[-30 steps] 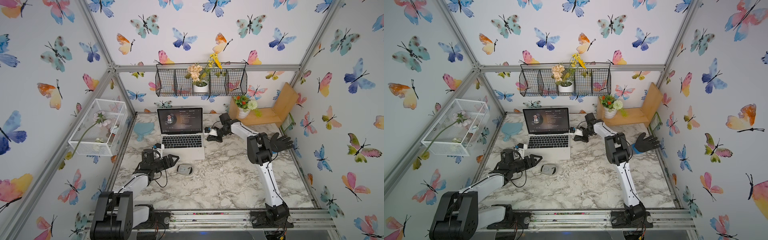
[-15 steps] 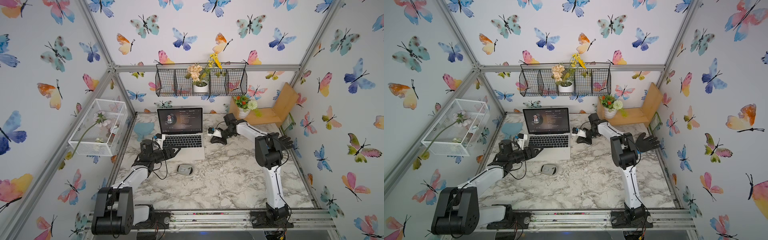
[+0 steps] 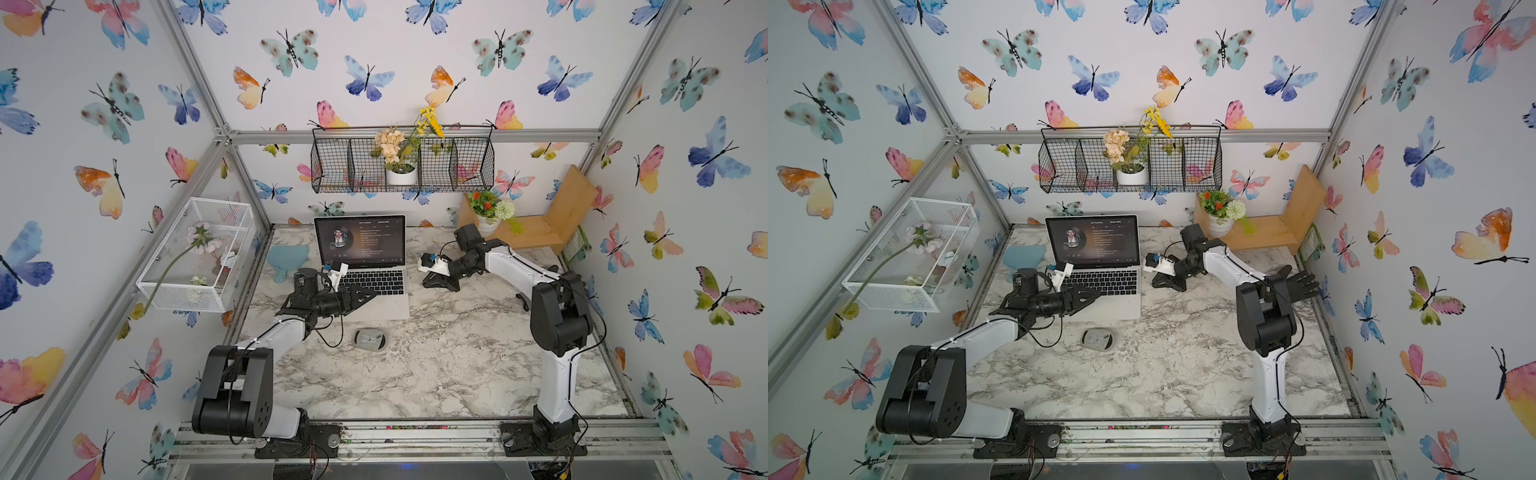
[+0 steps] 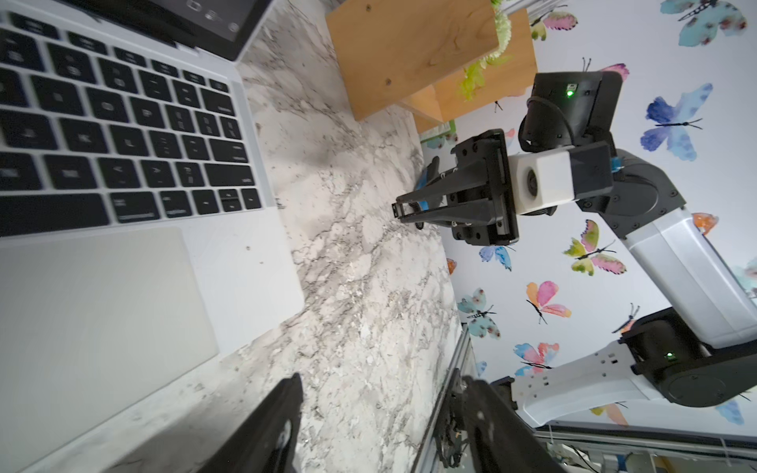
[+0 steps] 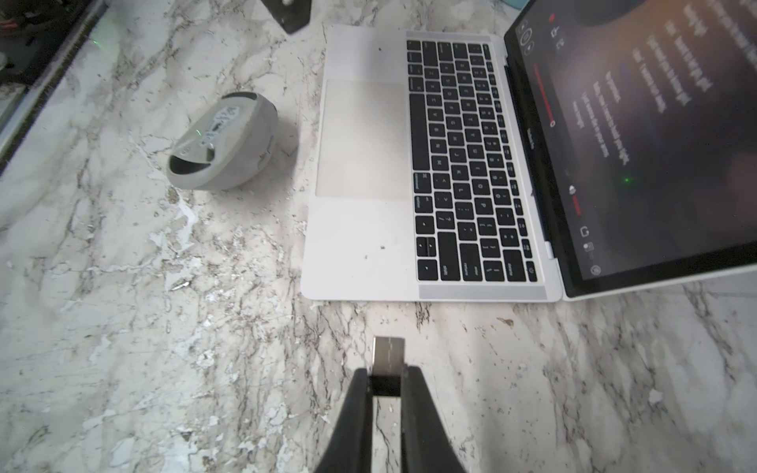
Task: Remove the wireless mouse receiver from the laptop
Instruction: Take out the USB plug from the USB port.
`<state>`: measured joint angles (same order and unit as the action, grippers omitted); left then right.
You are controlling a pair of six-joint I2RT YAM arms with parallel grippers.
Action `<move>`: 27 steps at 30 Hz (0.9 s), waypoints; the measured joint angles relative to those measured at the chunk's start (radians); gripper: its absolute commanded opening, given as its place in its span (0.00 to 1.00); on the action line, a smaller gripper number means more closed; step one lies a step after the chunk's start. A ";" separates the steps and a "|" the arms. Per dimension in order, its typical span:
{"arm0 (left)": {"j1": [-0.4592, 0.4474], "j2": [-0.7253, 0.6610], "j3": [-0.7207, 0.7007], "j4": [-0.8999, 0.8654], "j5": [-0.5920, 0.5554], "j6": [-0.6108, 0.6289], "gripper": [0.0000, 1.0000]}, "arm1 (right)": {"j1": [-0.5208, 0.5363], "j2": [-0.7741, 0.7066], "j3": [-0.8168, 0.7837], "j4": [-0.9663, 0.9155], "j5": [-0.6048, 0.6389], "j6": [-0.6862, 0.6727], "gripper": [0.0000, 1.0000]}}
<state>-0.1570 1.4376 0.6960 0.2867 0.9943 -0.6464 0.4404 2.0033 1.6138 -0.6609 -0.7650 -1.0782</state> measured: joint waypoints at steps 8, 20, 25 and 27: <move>-0.085 0.058 0.060 0.091 0.060 -0.126 0.63 | 0.109 -0.156 -0.048 -0.006 -0.015 0.040 0.12; -0.150 0.064 0.054 0.350 0.123 -0.375 0.58 | 0.139 -0.261 -0.066 -0.013 -0.018 0.071 0.12; -0.158 0.061 0.045 0.433 0.130 -0.448 0.57 | 0.153 -0.286 -0.066 -0.013 -0.021 0.080 0.12; -0.159 0.061 0.039 0.472 0.130 -0.478 0.56 | 0.163 -0.291 -0.066 -0.013 -0.023 0.084 0.12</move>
<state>-0.3164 1.4982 0.7353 0.7586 1.1248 -1.1244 0.6029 1.7119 1.5475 -0.6735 -0.7879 -0.9943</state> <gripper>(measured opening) 0.571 0.128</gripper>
